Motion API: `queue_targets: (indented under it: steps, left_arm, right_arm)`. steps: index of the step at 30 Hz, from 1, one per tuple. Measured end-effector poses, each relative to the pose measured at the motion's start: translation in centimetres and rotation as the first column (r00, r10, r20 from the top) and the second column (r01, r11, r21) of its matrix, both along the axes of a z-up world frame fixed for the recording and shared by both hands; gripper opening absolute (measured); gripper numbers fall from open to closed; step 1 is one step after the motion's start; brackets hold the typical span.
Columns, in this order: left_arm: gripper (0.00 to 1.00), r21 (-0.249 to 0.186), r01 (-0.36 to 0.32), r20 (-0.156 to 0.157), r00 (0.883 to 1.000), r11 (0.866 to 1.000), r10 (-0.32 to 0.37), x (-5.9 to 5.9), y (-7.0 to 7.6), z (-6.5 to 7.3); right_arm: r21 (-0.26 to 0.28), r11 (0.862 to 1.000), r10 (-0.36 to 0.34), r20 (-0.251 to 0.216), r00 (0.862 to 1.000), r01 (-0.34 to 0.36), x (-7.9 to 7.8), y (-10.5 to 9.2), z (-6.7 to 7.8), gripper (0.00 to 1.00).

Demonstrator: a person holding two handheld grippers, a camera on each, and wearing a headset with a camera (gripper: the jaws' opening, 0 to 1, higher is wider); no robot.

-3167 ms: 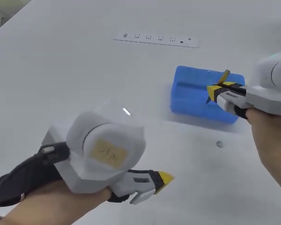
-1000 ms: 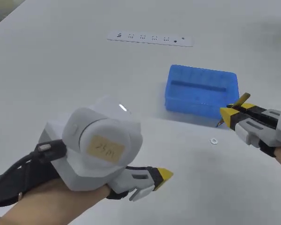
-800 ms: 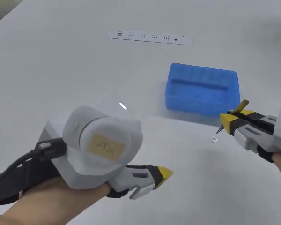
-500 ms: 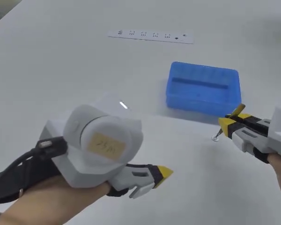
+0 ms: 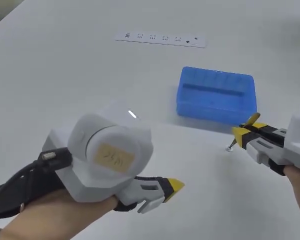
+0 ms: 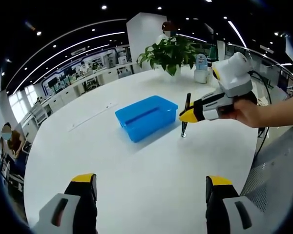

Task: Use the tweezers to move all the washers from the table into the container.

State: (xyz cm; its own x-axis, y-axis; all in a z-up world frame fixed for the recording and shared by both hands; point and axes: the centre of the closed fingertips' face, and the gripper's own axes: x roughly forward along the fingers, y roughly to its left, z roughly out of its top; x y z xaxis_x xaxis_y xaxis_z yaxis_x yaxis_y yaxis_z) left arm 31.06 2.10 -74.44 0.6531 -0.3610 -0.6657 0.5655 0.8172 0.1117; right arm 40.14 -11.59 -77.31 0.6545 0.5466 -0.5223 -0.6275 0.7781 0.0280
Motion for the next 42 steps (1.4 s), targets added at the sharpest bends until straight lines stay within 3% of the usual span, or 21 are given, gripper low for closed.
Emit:
queue_targets:
  steps: [14,32,42]
  left_arm:
    - [0.95,0.001,0.000,0.006,1.000,1.000,0.000,0.1,0.0,0.1]
    - [0.94,0.012,-0.009,0.014,1.000,1.000,0.009,0.1,0.6,0.3]
    - [0.94,0.004,-0.013,0.019,1.000,1.000,0.013,0.1,0.5,0.4]
  right_arm:
    - [0.000,1.000,0.001,-0.024,1.000,-0.001,-0.2,0.0,0.0,0.04]
    - [0.014,0.999,0.033,0.033,0.999,-0.033,-0.1,0.7,3.6,0.03]
    - [0.030,0.999,0.039,0.088,0.995,-0.042,1.7,0.9,6.2,0.03]
